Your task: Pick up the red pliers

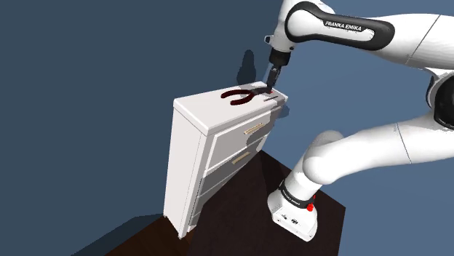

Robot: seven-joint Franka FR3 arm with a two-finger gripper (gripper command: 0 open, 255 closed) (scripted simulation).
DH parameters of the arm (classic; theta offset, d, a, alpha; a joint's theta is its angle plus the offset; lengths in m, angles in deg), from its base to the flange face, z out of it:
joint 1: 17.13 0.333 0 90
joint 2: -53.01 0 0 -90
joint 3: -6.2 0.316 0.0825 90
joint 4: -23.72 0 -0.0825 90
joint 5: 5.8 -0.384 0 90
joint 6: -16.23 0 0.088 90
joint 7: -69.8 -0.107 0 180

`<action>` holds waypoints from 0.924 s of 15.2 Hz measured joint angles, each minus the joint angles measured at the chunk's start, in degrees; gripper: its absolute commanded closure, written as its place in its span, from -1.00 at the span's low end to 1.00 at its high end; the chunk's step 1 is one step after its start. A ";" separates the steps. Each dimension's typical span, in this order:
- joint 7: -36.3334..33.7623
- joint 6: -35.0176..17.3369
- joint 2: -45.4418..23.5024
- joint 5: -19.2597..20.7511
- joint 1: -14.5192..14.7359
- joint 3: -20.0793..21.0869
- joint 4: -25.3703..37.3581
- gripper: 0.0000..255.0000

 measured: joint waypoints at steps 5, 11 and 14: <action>13.96 -6.36 -6.26 3.08 1.33 -8.30 1.90 -1.00; 31.44 -13.04 -16.91 2.56 4.16 -17.76 7.81 -1.00; 40.34 -16.23 -23.45 -0.04 6.00 -21.87 11.45 -1.00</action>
